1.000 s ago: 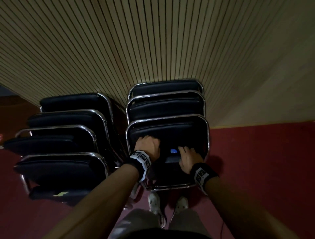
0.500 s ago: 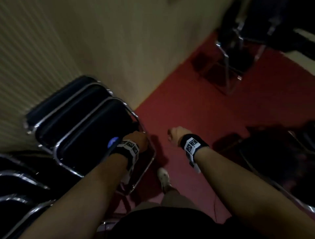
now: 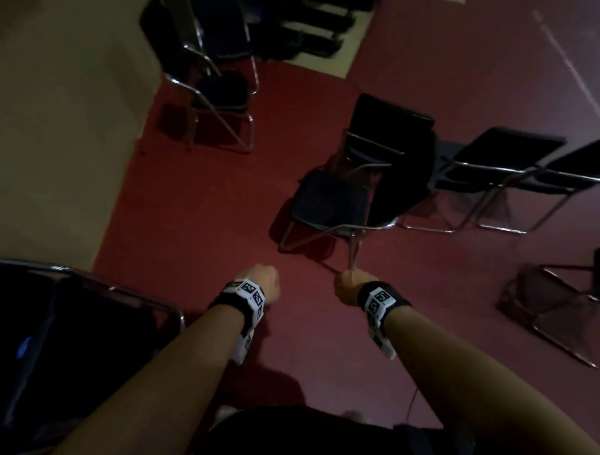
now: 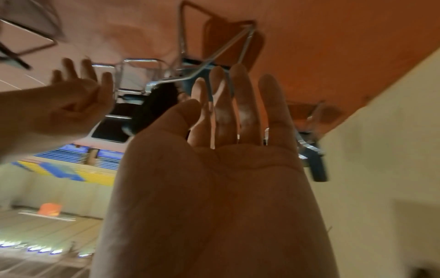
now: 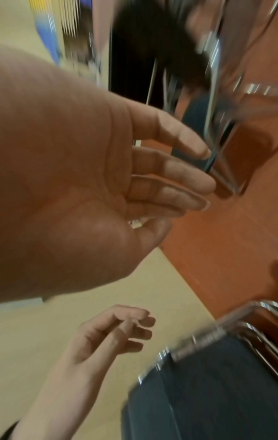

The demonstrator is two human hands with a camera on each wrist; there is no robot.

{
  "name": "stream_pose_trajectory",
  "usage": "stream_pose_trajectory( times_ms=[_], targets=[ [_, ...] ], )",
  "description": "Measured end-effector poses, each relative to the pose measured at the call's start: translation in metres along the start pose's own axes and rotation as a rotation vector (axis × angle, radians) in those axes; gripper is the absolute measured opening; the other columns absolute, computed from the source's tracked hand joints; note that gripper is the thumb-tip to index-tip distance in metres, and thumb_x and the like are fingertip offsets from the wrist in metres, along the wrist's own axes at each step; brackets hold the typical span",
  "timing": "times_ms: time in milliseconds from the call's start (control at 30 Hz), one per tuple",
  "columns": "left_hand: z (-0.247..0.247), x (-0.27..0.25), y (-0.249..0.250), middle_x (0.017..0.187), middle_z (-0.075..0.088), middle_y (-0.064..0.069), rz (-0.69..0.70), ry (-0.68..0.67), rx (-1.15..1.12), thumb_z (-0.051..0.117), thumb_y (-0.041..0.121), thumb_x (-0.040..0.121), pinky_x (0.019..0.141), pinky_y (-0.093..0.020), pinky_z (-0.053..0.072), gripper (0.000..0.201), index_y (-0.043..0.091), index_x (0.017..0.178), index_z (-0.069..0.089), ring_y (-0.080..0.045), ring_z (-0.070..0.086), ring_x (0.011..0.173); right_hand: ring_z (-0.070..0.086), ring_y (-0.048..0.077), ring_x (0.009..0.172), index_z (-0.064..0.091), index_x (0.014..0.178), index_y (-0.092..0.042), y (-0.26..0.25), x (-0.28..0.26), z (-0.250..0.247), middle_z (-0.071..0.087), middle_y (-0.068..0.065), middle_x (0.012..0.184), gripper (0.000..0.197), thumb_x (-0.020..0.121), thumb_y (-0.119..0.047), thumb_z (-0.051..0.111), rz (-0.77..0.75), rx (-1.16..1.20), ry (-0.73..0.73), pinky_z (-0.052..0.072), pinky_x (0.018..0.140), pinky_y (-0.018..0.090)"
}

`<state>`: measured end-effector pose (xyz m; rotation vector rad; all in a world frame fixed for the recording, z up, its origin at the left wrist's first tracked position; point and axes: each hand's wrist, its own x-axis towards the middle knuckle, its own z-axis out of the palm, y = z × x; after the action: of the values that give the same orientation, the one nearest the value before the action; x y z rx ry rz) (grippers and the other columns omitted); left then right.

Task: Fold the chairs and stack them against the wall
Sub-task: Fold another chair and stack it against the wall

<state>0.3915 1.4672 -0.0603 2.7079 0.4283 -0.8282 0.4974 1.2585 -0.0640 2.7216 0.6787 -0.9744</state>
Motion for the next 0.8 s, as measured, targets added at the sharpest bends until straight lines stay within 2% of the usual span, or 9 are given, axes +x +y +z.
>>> stream_pose_trajectory(
  times_ms=[167,333,467,600,700,800],
  targets=[
    [0.016,0.022,0.132,0.11,0.07,-0.006,0.032,-0.002,0.027,0.049,0.025,0.089,0.084,-0.038,0.058,0.03,0.021,0.108,0.072,-0.029,0.068,0.095,0.064,0.033,0.107,0.062,0.127,-0.02,0.13,-0.031,0.023,0.064,0.011,0.125,0.036,0.096,-0.033,0.047,0.033,0.079,0.02,0.055,0.089,0.041],
    [0.052,0.043,0.298,0.109,0.07,-0.005,0.163,-0.015,0.071,0.049,0.024,0.088,0.086,-0.038,0.057,0.028,0.023,0.104,0.072,-0.028,0.068,0.095,0.065,0.033,0.102,0.062,0.124,-0.019,0.288,-0.064,0.053,0.065,0.01,0.121,0.033,0.097,-0.031,0.048,0.135,0.124,0.011,0.056,0.084,0.04],
    [0.065,0.05,0.411,0.101,0.072,-0.001,0.284,-0.013,0.08,0.049,0.025,0.089,0.079,-0.037,0.059,0.027,0.027,0.099,0.074,-0.026,0.069,0.089,0.066,0.033,0.1,0.064,0.119,-0.017,0.401,-0.091,0.075,0.066,0.012,0.117,0.03,0.097,-0.029,0.048,0.238,0.131,-0.02,0.054,0.08,0.037],
    [0.047,0.075,0.472,0.102,0.072,0.0,0.328,-0.004,0.111,0.048,0.025,0.09,0.073,-0.034,0.058,0.027,0.029,0.1,0.073,-0.025,0.069,0.087,0.064,0.034,0.108,0.064,0.123,-0.018,0.476,-0.093,0.075,0.064,0.011,0.124,0.032,0.096,-0.029,0.049,0.309,0.182,-0.046,0.053,0.089,0.038],
    [0.019,0.112,0.499,0.102,0.071,0.001,0.316,0.019,0.131,0.048,0.025,0.09,0.076,-0.036,0.059,0.028,0.029,0.1,0.073,-0.024,0.068,0.087,0.064,0.033,0.109,0.063,0.123,-0.021,0.514,-0.072,0.062,0.064,0.01,0.124,0.033,0.095,-0.033,0.05,0.331,0.211,-0.039,0.054,0.091,0.039],
    [-0.013,0.168,0.515,0.106,0.07,0.004,0.292,0.118,0.124,0.05,0.024,0.089,0.08,-0.034,0.057,0.028,0.032,0.104,0.071,-0.023,0.068,0.093,0.065,0.033,0.106,0.064,0.12,-0.023,0.539,-0.034,0.04,0.066,0.01,0.122,0.032,0.093,-0.034,0.05,0.32,0.252,-0.011,0.055,0.09,0.039]
  ],
)
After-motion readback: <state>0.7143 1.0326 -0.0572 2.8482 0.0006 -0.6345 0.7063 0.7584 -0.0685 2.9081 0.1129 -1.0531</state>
